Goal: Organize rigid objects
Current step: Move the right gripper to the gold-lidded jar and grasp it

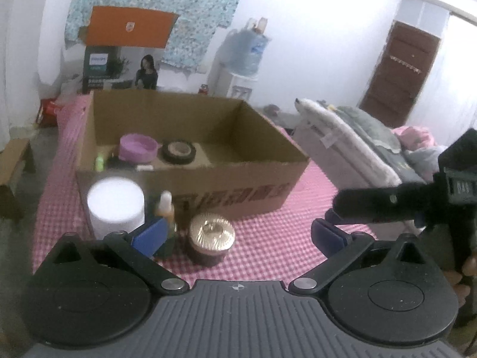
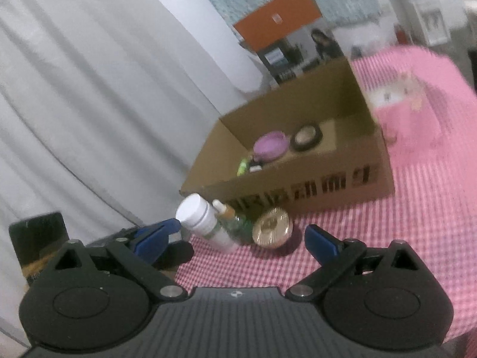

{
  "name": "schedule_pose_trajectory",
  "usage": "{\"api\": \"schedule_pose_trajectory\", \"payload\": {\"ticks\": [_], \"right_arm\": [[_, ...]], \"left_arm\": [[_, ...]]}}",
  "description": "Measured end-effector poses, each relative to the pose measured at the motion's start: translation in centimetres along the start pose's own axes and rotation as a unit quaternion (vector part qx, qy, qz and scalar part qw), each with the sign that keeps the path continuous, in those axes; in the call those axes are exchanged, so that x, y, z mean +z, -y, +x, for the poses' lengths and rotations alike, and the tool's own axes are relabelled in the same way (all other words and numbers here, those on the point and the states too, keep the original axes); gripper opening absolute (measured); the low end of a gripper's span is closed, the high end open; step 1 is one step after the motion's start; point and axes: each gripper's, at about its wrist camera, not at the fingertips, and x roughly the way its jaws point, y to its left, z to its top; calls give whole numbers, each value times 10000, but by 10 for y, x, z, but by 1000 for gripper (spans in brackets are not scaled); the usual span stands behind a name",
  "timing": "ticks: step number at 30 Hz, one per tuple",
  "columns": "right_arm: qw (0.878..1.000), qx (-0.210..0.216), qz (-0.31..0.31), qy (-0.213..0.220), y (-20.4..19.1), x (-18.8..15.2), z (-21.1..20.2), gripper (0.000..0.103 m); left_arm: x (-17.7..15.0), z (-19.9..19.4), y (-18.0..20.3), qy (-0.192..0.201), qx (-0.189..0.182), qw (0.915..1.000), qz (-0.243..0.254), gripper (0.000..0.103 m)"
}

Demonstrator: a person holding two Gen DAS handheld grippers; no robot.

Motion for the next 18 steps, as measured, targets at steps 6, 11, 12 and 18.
{"api": "schedule_pose_trajectory", "payload": {"ticks": [6,11,12,18], "right_arm": [[9989,-69,353,-314,16,-4,31,94],[9961,-125,632,-601,34,4,60,86],[9952,-130,700,-665,38,6,66,84],[9906,-267,918,-979,56,12,97,64]], "left_arm": [[-21,40,5,-438,540,9956,621,103],[-31,65,14,-718,703,9882,1154,103],[-32,68,15,-733,679,9877,1206,102],[-34,83,15,-905,528,9866,1253,97]]}}
